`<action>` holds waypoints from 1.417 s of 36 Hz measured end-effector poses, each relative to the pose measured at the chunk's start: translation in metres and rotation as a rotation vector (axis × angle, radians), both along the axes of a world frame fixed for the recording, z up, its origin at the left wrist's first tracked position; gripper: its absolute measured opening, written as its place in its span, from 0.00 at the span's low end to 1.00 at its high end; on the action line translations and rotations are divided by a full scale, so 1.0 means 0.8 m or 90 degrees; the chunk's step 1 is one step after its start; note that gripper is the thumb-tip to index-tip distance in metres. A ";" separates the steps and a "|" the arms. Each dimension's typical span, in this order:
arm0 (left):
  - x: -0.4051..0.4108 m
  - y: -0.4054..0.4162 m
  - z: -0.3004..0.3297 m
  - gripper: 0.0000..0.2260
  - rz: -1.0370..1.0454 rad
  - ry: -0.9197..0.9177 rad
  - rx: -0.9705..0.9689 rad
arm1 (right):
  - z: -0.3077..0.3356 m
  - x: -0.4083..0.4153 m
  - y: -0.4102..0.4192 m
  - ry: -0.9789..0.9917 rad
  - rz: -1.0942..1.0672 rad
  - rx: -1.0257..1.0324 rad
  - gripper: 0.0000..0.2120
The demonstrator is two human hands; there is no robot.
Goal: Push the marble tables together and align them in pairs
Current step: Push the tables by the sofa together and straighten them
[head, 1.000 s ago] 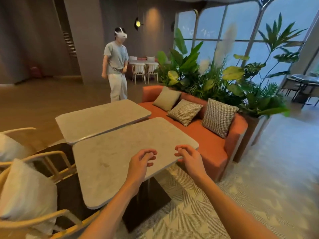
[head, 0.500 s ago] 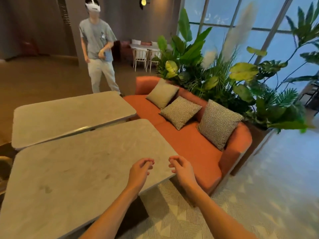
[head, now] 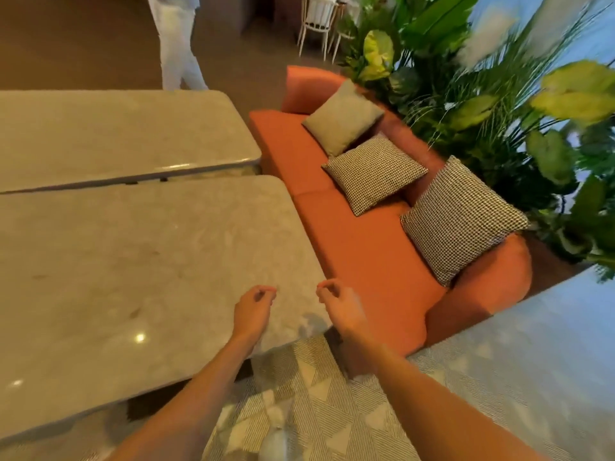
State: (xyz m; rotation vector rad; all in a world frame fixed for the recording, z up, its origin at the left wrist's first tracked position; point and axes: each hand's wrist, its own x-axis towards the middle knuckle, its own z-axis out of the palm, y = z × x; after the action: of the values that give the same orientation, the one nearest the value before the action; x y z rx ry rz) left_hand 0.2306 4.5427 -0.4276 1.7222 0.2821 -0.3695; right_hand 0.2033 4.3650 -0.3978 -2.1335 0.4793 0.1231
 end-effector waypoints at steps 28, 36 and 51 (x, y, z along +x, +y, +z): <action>-0.009 -0.026 -0.206 0.13 0.142 -0.248 0.735 | -0.250 0.063 -0.023 -0.291 0.368 -0.522 0.21; 0.012 -0.028 -0.216 0.14 0.131 -0.254 0.878 | -0.263 0.072 -0.024 -0.286 0.374 -0.543 0.22; 0.085 -0.087 -0.219 0.14 0.193 -0.257 0.879 | -0.247 0.162 -0.076 -0.278 0.425 -0.532 0.22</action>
State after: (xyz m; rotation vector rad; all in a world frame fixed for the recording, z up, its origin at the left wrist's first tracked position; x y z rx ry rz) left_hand 0.2988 4.4729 -0.6025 2.9638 0.5552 0.5615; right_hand 0.3331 4.3045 -0.5956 -2.9502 -0.5575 -0.2086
